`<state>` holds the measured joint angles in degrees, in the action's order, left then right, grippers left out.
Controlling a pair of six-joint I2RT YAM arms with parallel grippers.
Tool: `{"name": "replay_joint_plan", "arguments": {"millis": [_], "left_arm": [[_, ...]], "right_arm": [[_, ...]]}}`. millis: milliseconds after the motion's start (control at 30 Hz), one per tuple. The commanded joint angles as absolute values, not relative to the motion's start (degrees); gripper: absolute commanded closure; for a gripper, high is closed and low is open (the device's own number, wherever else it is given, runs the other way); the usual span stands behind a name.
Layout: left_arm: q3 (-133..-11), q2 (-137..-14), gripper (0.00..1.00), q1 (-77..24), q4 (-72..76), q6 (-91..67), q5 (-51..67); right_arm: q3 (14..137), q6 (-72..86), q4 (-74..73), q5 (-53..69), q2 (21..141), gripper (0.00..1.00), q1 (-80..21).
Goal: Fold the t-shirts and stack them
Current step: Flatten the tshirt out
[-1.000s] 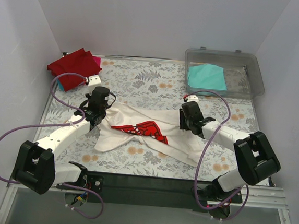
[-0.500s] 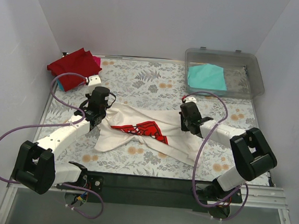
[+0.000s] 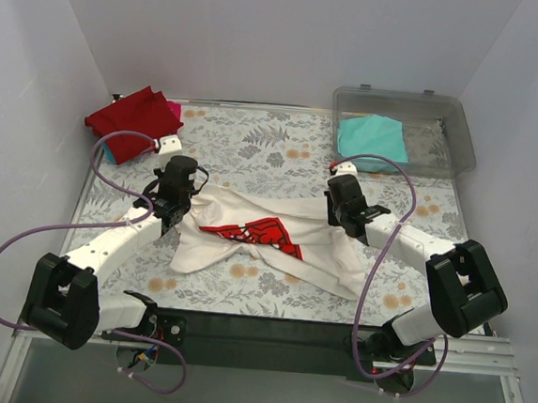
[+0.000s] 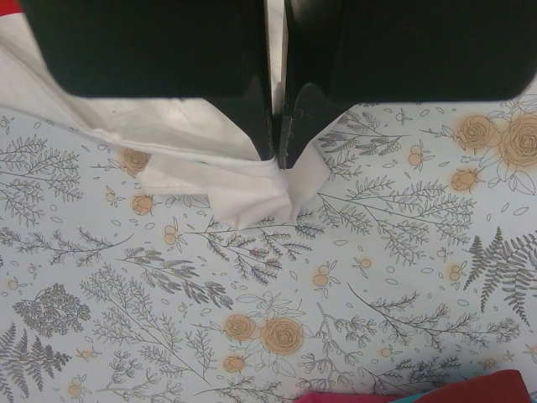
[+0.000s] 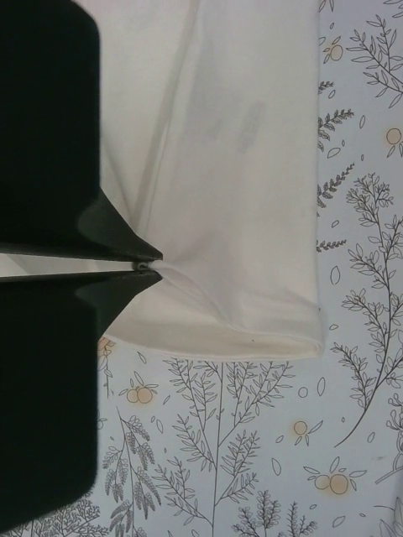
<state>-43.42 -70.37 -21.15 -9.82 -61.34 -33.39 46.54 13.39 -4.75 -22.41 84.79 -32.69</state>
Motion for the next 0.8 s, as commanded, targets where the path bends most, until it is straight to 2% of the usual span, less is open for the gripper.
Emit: {"name": "replay_joint_plan", "arguments": {"millis": [0, 267, 500, 767], "left_arm": [[-42.5, -69.1, 1.0, -20.9, -9.0, -61.2, -33.3], [-42.7, -70.0, 1.0, -20.9, -8.9, -61.2, -33.7], [-43.2, -65.5, 1.0, -20.9, -6.8, -58.7, -34.2], [-52.1, -60.6, 1.0, -21.1, -5.3, -54.3, -29.5]], "right_arm": [[48.4, 12.8, -5.4, -22.7, 84.6, 0.99, -32.4], [49.7, 11.1, -5.5, -24.3, 81.7, 0.99, -32.4], [52.6, 6.7, -5.5, -26.9, 69.0, 0.99, -32.5], [61.3, -1.7, -5.2, -26.4, 62.3, 0.99, -32.4]]}}
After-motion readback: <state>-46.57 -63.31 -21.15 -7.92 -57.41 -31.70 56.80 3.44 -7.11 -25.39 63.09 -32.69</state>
